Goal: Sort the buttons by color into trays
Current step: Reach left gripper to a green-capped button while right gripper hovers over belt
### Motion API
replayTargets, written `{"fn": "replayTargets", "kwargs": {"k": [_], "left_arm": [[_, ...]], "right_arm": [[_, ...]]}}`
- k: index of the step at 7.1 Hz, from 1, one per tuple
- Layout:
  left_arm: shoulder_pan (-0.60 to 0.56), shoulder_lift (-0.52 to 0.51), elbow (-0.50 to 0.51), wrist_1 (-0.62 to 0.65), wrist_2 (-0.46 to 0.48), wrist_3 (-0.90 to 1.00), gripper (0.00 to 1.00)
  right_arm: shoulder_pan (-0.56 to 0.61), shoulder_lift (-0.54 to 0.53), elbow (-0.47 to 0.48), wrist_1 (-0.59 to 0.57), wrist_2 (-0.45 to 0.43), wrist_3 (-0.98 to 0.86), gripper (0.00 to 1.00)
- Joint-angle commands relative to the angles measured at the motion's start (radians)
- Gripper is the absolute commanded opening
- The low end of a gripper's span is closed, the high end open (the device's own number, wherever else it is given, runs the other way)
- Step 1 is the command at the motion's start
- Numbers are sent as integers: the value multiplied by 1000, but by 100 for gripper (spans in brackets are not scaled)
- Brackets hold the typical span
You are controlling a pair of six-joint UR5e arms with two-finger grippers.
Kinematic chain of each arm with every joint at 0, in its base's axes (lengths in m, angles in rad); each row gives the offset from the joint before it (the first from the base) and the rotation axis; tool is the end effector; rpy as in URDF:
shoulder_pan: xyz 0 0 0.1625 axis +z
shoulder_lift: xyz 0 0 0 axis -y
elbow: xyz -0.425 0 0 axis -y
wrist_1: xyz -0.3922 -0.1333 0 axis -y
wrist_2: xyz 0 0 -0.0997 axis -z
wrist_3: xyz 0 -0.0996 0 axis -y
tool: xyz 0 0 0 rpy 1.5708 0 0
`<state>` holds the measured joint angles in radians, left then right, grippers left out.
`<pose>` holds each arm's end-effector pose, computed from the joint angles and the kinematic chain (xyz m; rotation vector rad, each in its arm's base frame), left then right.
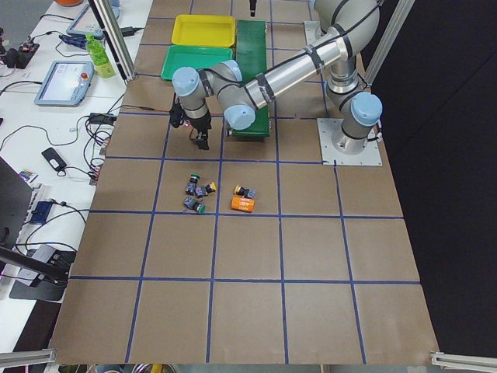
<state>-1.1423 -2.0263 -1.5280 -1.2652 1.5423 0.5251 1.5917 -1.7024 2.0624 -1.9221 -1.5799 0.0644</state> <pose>0.1399 -0.6339 0.2772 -0.1456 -3.0611 -0.1259 0.1409 -0.4073 0.3452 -0.0681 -3.1314 -0.0130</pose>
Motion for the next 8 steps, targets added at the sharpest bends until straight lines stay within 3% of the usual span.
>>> {"fn": "replayTargets", "kwargs": {"k": [1, 3, 5, 8], "left_arm": [[33, -151, 141, 33, 1, 157, 100], [87, -202, 175, 36, -2, 194, 100], [95, -225, 195, 53, -1, 261, 100], [110, -247, 201, 52, -7, 283, 100]], "right_arm": [[-6, 18, 79, -71, 0, 11, 100], [-9, 53, 24, -71, 14, 11, 100], [2, 53, 30, -74, 15, -12, 100], [1, 56, 28, -86, 15, -313, 100]]}}
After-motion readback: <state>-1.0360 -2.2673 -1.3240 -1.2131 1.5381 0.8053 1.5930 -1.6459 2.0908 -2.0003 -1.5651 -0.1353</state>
